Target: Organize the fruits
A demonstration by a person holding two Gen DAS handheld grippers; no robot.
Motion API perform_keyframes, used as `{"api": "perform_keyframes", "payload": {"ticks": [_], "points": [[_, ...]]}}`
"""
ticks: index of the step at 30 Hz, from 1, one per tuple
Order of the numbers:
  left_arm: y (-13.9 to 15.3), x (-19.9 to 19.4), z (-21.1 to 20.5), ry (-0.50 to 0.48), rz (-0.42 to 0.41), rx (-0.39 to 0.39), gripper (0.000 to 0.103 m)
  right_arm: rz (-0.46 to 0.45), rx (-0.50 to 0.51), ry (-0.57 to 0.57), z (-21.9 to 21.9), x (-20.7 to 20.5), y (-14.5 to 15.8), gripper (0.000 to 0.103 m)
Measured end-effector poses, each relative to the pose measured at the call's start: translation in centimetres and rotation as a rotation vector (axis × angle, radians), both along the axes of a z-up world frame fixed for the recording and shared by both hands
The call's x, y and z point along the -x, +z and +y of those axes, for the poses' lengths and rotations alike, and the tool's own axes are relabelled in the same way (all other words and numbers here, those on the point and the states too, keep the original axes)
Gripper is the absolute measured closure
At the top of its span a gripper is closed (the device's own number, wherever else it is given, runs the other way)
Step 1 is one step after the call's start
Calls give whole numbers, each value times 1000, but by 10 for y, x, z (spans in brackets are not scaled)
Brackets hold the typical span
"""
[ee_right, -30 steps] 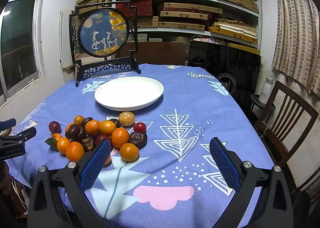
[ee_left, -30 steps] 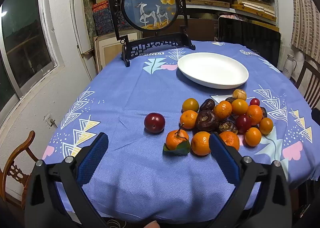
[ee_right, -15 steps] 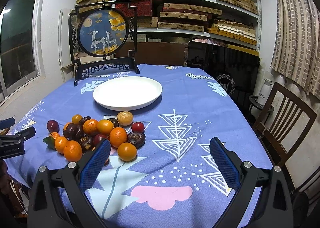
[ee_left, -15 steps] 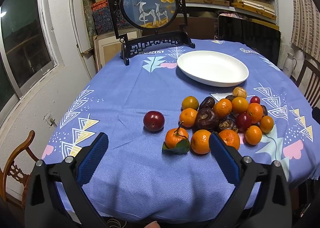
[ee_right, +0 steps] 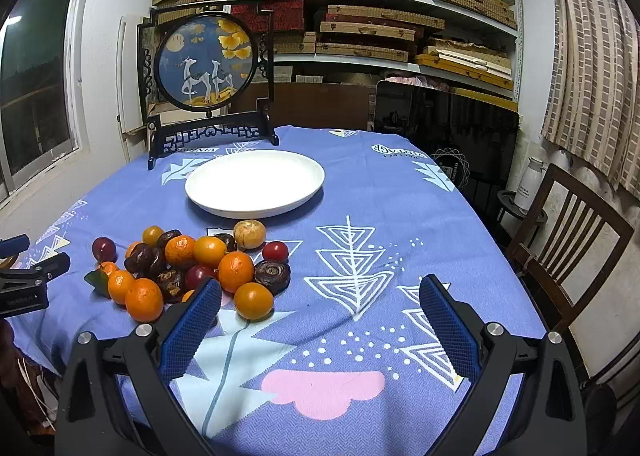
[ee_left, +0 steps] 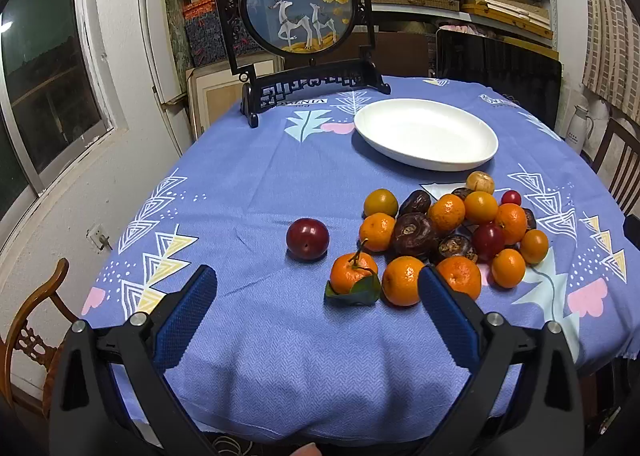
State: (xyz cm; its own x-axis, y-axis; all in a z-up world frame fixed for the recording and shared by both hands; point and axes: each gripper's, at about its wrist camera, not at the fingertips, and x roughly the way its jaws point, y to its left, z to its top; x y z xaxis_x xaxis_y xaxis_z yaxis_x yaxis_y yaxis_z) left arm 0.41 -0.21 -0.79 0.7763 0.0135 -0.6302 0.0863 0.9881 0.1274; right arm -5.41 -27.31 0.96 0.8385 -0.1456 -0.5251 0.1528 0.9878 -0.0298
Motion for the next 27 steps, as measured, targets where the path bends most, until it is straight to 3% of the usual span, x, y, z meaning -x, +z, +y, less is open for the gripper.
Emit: {"api": "perform_keyframes", "payload": {"ticks": [27], "points": [[-8, 2, 2, 3, 12, 4, 5, 8, 3, 4, 1, 1, -7, 4]]}}
